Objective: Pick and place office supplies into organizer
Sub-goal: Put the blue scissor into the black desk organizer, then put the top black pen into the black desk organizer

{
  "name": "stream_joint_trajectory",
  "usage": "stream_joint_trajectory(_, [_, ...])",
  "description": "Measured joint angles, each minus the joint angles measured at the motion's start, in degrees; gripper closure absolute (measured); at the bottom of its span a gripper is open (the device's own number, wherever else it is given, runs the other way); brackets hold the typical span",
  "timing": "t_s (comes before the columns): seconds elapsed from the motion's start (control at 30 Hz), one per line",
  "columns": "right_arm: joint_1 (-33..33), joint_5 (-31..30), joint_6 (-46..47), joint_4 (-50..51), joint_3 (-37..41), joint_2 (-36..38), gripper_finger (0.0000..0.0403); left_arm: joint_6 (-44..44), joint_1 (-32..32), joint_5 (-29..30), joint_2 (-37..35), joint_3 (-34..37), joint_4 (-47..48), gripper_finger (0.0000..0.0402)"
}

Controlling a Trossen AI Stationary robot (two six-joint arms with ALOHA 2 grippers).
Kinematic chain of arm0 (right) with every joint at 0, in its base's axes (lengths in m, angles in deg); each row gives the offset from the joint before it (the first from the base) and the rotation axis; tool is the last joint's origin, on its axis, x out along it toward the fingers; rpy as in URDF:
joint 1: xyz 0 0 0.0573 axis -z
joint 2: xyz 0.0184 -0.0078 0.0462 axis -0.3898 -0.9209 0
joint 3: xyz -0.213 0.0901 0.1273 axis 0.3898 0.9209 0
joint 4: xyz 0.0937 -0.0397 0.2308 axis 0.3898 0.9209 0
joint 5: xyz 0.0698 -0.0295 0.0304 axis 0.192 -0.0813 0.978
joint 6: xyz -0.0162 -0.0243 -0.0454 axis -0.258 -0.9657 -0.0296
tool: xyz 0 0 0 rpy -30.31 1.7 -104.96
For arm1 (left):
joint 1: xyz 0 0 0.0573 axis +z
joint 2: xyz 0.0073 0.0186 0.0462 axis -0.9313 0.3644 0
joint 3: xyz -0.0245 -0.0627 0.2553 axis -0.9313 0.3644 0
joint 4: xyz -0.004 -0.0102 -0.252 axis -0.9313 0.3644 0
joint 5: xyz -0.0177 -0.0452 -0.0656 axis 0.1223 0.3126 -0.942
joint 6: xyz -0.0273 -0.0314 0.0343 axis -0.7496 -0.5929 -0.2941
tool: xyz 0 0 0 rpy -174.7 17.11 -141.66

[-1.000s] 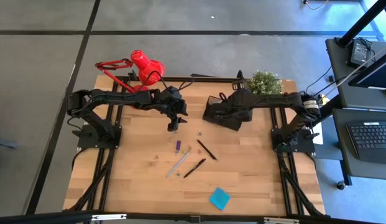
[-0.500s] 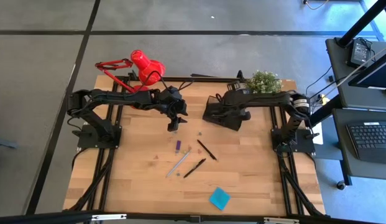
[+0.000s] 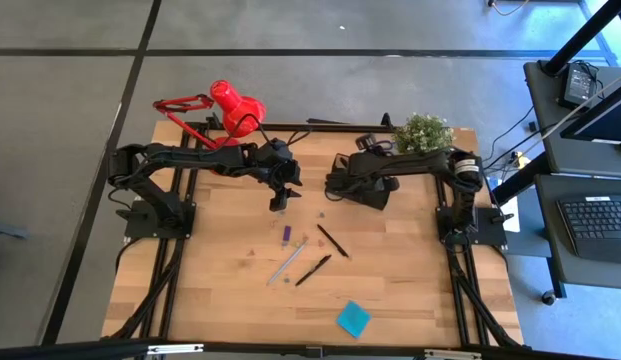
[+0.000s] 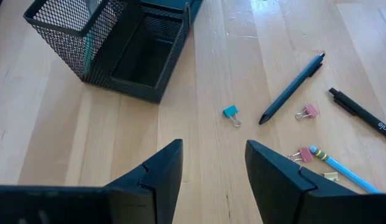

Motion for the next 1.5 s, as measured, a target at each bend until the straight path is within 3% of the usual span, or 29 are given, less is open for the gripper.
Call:
stream_joint_trajectory(0.33, [-0.3, -0.4, -2.6, -1.6, 0.0, 0.0, 0.0312, 0.4, 0.0, 0.0, 0.0, 0.0, 0.0, 0.0233])
stream_joint_trajectory(0.67, [-2.1, -4.6, -6.7, -1.5, 0.0, 0.0, 0.0306, 0.5, 0.0, 0.0, 0.0, 0.0, 0.0, 0.0233])
stream_joint_trajectory(0.93, [-3.6, -4.6, -6.8, -1.6, 0.0, 0.0, 0.028, 0.4, 0.0, 0.0, 0.0, 0.0, 0.0, 0.0233])
stream_joint_trajectory(1.5, [-3.7, -4.4, -5.0, -0.5, -0.3, 0.0, 0.0277, 0.5, 0.0, 0.0, 0.0, 0.0, 0.0, 0.0233])
